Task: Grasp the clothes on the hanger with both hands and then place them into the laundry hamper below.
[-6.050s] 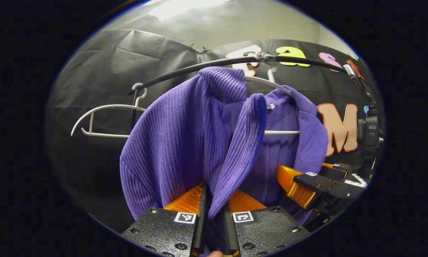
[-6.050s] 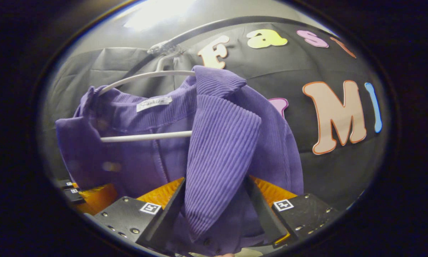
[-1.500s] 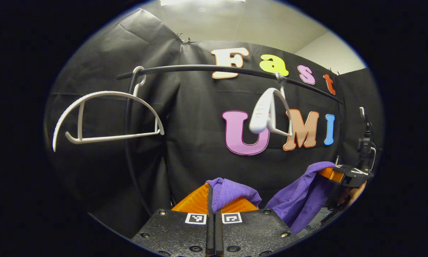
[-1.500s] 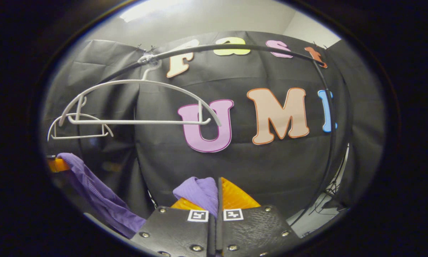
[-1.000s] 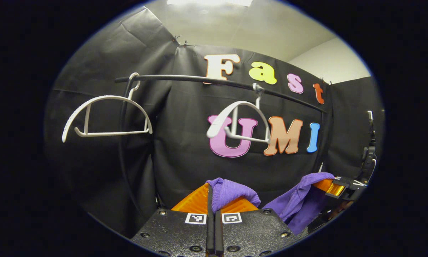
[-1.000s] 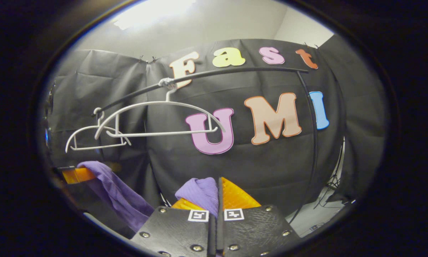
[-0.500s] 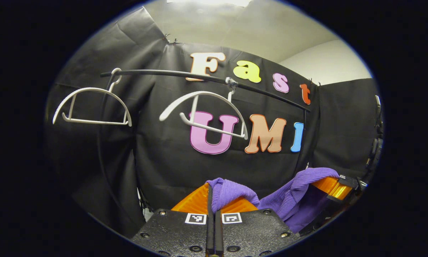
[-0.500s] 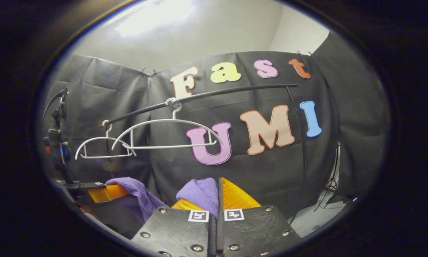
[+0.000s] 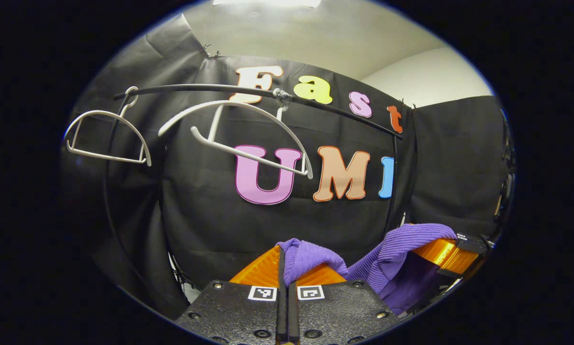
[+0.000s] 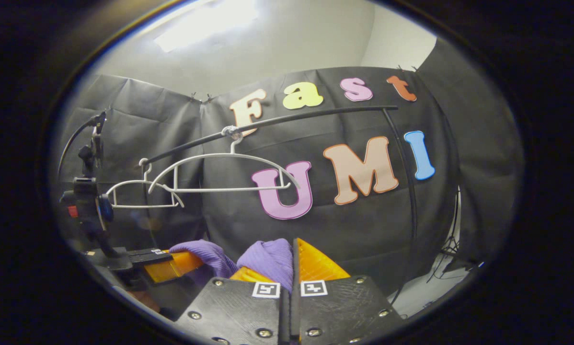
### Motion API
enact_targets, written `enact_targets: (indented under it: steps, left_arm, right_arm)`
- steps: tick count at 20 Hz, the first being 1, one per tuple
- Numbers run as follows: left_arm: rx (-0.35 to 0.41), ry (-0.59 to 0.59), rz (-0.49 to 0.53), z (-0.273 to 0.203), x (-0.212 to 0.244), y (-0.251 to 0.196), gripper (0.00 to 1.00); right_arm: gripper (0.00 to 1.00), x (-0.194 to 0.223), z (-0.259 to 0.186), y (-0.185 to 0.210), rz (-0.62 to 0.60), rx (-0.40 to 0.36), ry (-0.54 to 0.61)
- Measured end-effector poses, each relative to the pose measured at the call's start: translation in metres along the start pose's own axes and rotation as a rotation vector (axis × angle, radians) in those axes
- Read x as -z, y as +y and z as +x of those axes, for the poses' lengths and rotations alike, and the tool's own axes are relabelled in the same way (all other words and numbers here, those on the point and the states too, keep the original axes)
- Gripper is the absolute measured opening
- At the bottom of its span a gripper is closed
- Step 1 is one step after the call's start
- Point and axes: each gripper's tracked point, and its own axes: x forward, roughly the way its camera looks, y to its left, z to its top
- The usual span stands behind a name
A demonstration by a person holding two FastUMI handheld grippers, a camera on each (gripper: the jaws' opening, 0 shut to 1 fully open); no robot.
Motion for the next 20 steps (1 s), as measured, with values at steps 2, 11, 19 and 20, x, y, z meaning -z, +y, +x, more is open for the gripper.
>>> enact_targets:
  steps: [2,11,19,20]
  left_arm:
    - [-0.005,-0.002,0.003,0.005,0.008,0.002,0.02]
    - [-0.035,-0.011,0.033,0.031,0.062,0.016,0.02]
    - [-0.060,0.063,0.023,0.060,0.163,0.041,0.02]
    - [-0.061,0.078,0.029,0.064,0.177,0.044,0.02]
  right_arm:
    - [0.02,0.011,0.007,-0.004,-0.001,0.003,0.005]
    - [0.02,0.079,0.033,-0.026,0.009,0.034,0.061]
    - [0.02,0.180,0.057,-0.049,0.075,0.070,0.179]
    - [0.02,0.196,0.058,-0.054,0.075,0.086,0.206]
